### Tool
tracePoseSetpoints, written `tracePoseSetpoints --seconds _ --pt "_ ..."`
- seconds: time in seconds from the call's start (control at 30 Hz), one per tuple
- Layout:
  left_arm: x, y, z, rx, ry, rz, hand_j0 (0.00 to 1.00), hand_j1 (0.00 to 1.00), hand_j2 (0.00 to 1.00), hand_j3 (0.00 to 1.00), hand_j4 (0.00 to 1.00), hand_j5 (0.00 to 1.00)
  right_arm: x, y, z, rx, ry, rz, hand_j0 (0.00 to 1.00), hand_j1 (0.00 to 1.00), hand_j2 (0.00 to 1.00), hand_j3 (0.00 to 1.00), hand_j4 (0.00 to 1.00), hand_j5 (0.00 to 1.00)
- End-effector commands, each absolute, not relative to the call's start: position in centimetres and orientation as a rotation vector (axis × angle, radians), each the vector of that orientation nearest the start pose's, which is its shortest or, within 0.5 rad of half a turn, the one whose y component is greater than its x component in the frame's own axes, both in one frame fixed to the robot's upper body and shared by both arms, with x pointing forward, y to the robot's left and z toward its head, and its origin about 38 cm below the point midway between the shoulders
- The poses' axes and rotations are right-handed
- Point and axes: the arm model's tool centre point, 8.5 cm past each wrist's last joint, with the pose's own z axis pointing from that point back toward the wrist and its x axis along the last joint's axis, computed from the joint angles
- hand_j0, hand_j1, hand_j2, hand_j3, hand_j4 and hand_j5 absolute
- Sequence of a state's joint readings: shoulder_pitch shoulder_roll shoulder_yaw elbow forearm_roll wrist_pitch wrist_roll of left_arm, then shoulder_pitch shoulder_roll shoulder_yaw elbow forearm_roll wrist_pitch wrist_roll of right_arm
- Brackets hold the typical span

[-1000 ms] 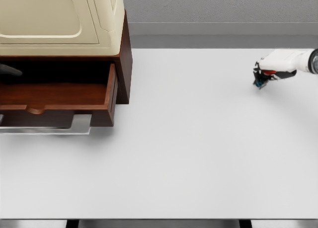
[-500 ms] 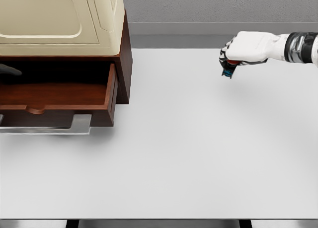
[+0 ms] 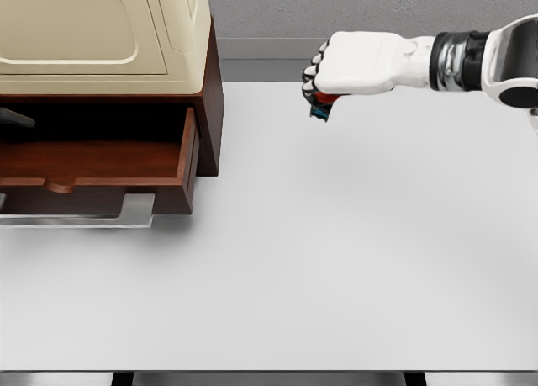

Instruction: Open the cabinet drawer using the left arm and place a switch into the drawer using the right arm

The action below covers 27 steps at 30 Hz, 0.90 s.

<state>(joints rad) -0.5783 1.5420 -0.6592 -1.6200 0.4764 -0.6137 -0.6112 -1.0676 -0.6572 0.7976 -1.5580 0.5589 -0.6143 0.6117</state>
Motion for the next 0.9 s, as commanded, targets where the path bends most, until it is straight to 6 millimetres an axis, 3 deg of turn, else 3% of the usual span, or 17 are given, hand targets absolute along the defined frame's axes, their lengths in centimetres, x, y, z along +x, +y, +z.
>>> tracePoseSetpoints --seconds 0.0,0.1,0.23,0.33,0.43,0.5,0.7,0.8,0.87 --pt "33.5 44.8 35.5 0.194 -1.36 -1.735 1.0 1.0 1.0 1.0 1.0 1.0 45.0 -16.0 34.1 0.719 1.642 -2.662 0.41 0.41 0.41 0.41 0.41 0.41" --pt "33.8 47.2 35.7 0.252 -1.332 -1.678 1.0 1.0 1.0 1.0 1.0 1.0 44.4 -12.5 34.7 0.658 1.601 -2.603 0.41 0.41 0.41 0.41 0.41 0.41" --pt "34.0 52.9 35.5 0.364 -1.257 -1.538 1.0 1.0 1.0 1.0 1.0 1.0 42.4 -8.2 35.0 0.567 1.534 -2.518 0.41 0.41 0.41 0.41 0.41 0.41" --pt "33.4 56.4 33.9 0.396 -1.171 -1.458 1.0 1.0 1.0 1.0 1.0 1.0 41.5 -6.6 35.6 0.547 1.508 -2.474 0.41 0.41 0.41 0.41 0.41 0.41" --pt "32.5 60.3 34.2 0.478 -1.116 -1.363 1.0 1.0 1.0 1.0 1.0 1.0 41.0 -5.7 36.5 0.526 1.526 -2.439 0.41 0.41 0.41 0.41 0.41 0.41" --pt "32.2 61.2 34.3 0.498 -1.101 -1.34 1.0 1.0 1.0 1.0 1.0 1.0 40.5 -4.5 37.5 0.505 1.54 -2.399 0.41 0.41 0.41 0.41 0.41 0.41" --pt "32.2 61.1 34.0 0.491 -1.093 -1.349 1.0 1.0 1.0 1.0 1.0 1.0 39.1 -1.7 40.5 0.514 1.535 -2.294 0.41 0.41 0.41 0.41 0.41 0.41" --pt "32.3 61.0 33.8 0.488 -1.091 -1.354 1.0 1.0 1.0 1.0 1.0 1.0 38.5 0.4 41.2 0.501 1.559 -2.265 0.42 0.42 0.42 0.42 0.42 0.42" --pt "32.2 61.0 33.6 0.481 -1.085 -1.355 1.0 1.0 1.0 1.0 1.0 1.0 39.2 2.0 41.2 0.482 1.562 -2.281 0.41 0.41 0.41 0.41 0.41 0.41"
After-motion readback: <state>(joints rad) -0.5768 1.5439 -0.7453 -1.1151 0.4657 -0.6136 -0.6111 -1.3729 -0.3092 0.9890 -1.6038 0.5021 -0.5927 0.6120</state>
